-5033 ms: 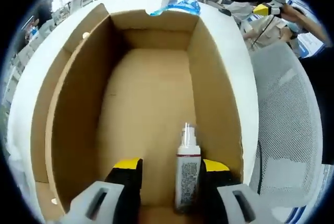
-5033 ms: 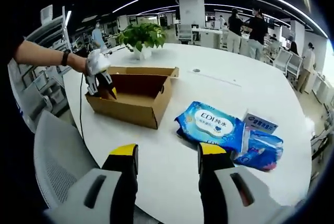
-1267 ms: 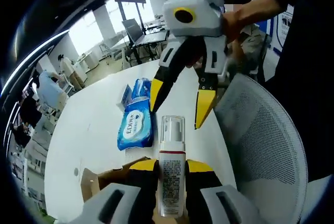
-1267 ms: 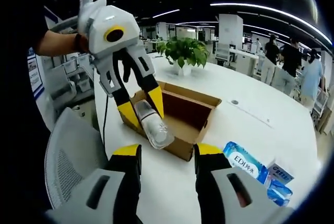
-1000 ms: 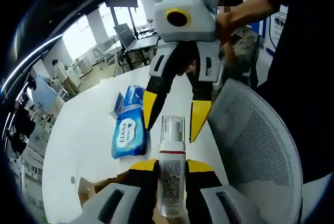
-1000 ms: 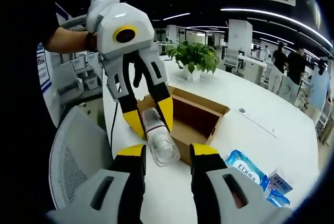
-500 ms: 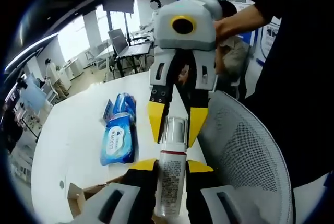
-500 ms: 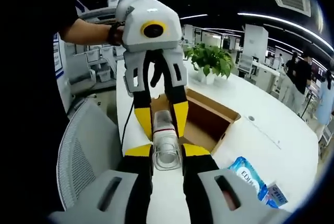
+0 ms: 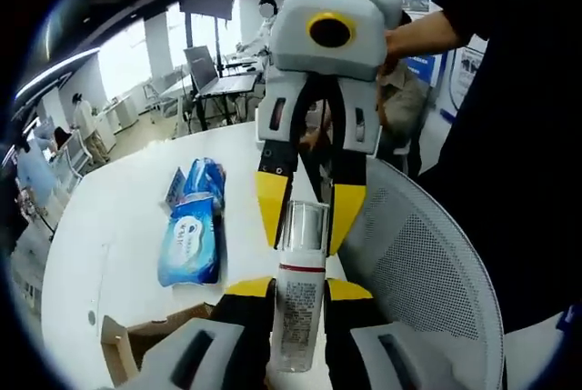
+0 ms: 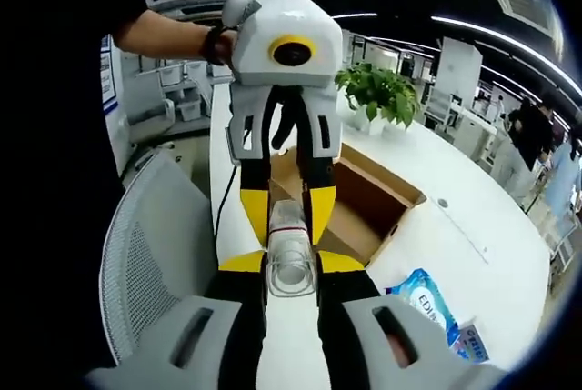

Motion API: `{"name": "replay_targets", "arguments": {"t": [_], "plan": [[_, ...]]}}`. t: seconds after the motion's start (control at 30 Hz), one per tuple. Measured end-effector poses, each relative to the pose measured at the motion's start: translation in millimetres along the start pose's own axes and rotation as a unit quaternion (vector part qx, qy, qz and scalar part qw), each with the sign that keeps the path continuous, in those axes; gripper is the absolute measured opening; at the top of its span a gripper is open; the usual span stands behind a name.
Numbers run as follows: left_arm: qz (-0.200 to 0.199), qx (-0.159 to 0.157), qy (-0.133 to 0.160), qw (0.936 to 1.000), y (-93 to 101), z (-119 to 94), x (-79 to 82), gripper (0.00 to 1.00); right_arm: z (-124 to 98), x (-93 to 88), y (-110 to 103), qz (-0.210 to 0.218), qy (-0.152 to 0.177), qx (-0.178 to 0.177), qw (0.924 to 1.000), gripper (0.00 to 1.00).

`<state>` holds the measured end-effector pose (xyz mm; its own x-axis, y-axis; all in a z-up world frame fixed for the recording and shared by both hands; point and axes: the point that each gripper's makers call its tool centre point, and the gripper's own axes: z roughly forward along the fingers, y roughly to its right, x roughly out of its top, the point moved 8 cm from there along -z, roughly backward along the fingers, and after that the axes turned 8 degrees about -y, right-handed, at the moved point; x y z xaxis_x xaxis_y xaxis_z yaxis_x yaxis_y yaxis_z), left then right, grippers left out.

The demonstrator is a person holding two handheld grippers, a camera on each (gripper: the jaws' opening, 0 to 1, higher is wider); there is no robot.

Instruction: Operate the shoe box by opening the lid, removing the specified soft item, and placing it in the target area until the item is outside and the box remains undamaged.

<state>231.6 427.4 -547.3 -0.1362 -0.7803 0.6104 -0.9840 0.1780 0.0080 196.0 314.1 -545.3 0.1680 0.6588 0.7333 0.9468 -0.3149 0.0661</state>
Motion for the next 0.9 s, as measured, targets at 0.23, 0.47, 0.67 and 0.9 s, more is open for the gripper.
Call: {"name": "replay_targets", "arguments": {"t": [0.23, 0.47, 0.67, 0.9], "plan": [[-0.009, 0.008, 0.013, 0.9998, -4.0, 4, -0.2, 0.25, -4, -2.2, 2, 0.009, 0.0, -0.001, 1.0, 0.17], [-0.015, 0.03, 0.02, 0.9992, -9.9, 6, 6.6, 0.26, -14, -9.7, 8, 0.023, 0.0, -0.012, 0.9997, 0.17], [-0.043, 0.051, 0.043, 0.9969, -10.9, 4, 9.3, 0.28, -20, -18.0, 10, 0.03, -0.007, -0.021, 0.9993, 0.17], [-0.093, 0.085, 0.087, 0.9882, -12.0, -6, 6.3, 0.28, -25, -23.1, 14, 0.039, -0.014, -0.03, 0.9987, 0.17]]}}
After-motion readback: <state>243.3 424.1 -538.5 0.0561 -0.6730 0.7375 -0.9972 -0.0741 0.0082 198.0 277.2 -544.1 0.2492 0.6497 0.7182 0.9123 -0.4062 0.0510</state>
